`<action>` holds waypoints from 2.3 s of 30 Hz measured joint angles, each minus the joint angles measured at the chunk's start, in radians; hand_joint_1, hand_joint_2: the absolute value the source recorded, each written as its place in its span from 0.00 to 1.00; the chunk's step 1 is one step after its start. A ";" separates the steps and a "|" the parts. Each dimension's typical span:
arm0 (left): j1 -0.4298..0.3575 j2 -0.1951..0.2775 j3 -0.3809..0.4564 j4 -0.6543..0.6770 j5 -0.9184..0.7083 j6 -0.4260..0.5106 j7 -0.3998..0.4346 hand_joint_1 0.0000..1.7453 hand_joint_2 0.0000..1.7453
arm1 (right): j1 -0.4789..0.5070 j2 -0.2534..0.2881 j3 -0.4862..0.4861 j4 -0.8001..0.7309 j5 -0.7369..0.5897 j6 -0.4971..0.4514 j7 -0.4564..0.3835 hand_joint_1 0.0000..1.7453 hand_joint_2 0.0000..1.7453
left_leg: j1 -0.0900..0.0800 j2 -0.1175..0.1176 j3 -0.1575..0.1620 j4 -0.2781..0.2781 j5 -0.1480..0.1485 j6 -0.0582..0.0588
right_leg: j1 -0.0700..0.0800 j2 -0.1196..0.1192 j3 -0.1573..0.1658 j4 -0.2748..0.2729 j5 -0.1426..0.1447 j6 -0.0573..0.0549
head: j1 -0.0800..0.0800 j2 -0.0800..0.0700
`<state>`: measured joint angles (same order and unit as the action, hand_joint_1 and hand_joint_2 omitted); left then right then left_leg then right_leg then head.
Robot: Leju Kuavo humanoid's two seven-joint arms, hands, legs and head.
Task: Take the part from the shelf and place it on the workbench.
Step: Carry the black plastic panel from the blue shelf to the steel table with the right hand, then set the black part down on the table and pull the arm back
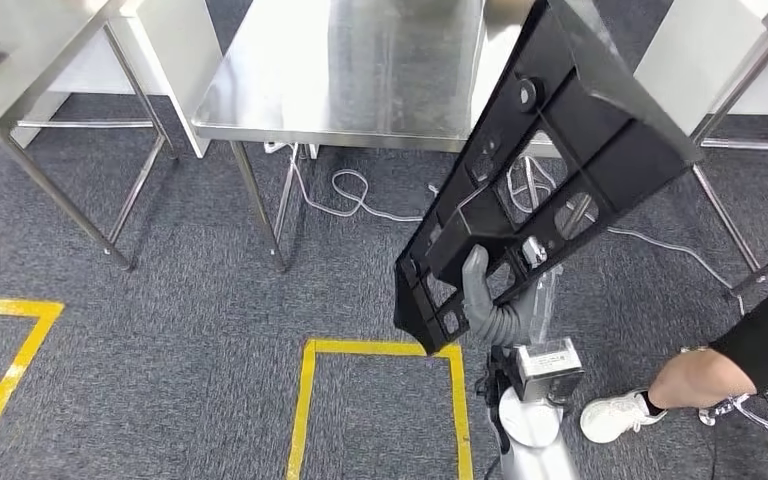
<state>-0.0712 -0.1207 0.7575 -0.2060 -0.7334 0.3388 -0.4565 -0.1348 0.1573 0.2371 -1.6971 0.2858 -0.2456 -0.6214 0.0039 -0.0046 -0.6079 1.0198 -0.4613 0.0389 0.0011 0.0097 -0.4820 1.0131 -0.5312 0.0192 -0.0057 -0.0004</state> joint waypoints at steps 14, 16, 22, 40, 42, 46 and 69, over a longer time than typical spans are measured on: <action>-0.002 -0.002 0.000 0.000 -0.003 -0.001 0.010 0.00 1.00 | -0.005 -0.008 0.002 0.007 0.001 0.000 0.009 1.00 1.00 | -0.003 -0.010 0.111 -0.004 -0.076 -0.011 | 0.005 -0.011 -0.111 0.007 0.070 -0.014 | 0.006 0.000; -0.002 -0.002 0.000 0.000 -0.003 -0.002 0.010 0.00 1.00 | -0.005 -0.007 0.002 0.007 0.001 0.000 0.009 1.00 1.00 | -0.002 -0.006 0.101 0.030 -0.076 -0.020 | -0.004 -0.009 -0.092 -0.002 0.069 -0.026 | 0.005 0.000; -0.002 -0.003 0.000 -0.001 -0.004 0.000 0.011 0.00 1.00 | -0.001 -0.003 0.003 0.006 0.001 -0.001 0.008 1.00 1.00 | 0.009 0.000 -0.099 0.274 -0.145 -0.046 | -0.008 -0.005 -0.040 -0.010 0.028 -0.045 | 0.002 0.000; 0.003 -0.001 0.017 0.000 -0.033 -0.016 0.018 0.00 1.00 | 0.081 -0.001 -0.067 -0.111 0.008 -0.057 0.012 1.00 1.00 | -0.003 -0.011 0.091 -0.007 -0.051 0.024 | -0.006 -0.004 -0.160 0.119 -0.007 0.040 | 0.007 0.000; 0.003 0.000 0.017 0.000 -0.034 -0.018 0.016 0.00 1.00 | 0.089 0.000 -0.073 -0.118 0.010 -0.057 0.012 1.00 1.00 | -0.005 -0.012 0.110 -0.008 -0.071 0.014 | -0.005 -0.009 -0.140 0.026 0.076 0.035 | 0.005 0.000; -0.001 0.003 0.016 -0.001 -0.041 -0.025 0.015 0.00 1.00 | 0.100 0.008 -0.082 -0.138 0.020 -0.044 0.015 1.00 1.00 | -0.005 -0.010 0.099 0.025 -0.064 -0.002 | -0.011 -0.006 -0.118 -0.008 0.099 0.001 | 0.002 0.000; -0.026 -0.006 0.017 -0.002 -0.046 -0.015 0.035 0.00 1.00 | -0.030 0.040 0.058 -0.009 0.098 0.050 0.047 1.00 1.00 | -0.009 -0.010 0.038 0.009 -0.022 0.023 | -0.007 -0.005 -0.166 0.163 -0.043 0.020 | 0.009 0.000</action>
<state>-0.0967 -0.1268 0.7744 -0.2078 -0.7794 0.3237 -0.4211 -0.1644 0.1968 0.2951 -1.7061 0.3834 -0.1957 -0.5740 -0.0055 -0.0149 -0.5702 1.0283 -0.4830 0.0617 -0.0061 0.0052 -0.6483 1.1758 -0.5742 0.0390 0.0031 -0.0004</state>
